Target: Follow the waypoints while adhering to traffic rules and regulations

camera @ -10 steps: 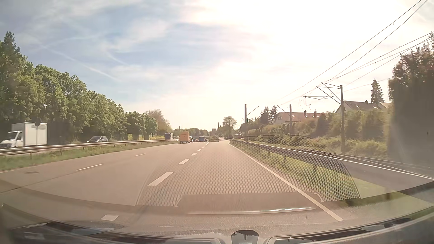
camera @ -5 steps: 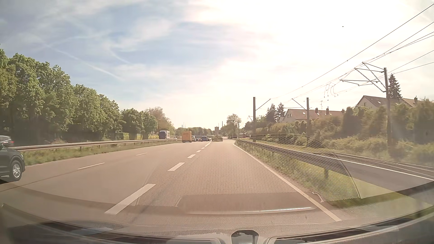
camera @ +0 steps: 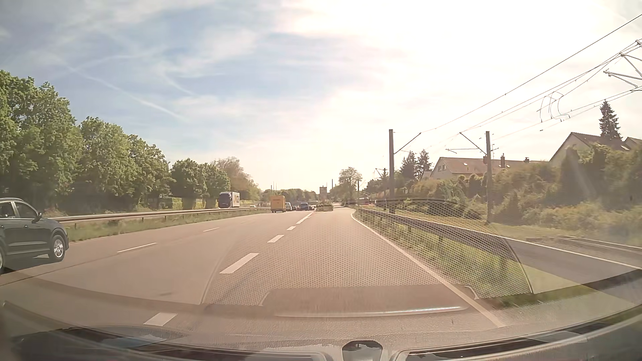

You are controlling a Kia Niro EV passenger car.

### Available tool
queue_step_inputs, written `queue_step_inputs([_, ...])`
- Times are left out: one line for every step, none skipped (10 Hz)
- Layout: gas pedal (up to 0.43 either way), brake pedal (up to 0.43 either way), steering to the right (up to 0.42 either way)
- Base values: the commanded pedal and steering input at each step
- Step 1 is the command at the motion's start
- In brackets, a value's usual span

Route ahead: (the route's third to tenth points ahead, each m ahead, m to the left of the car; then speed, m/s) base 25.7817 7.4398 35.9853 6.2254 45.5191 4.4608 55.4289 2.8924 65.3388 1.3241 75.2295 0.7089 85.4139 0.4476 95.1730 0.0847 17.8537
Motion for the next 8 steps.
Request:
queue_step_inputs([0.079, 0.0, -0.001])
queue_step_inputs([0.079, 0.0, -0.001])
queue_step_inputs([0.079, 0.0, -0.001])
queue_step_inputs([0.079, 0.0, 0.0])
queue_step_inputs([0.079, 0.0, 0.0])
queue_step_inputs([0.067, 0.0, 0.001])
queue_step_inputs([0.067, 0.0, 0.002])
queue_step_inputs([0.02, 0.0, 0.003])
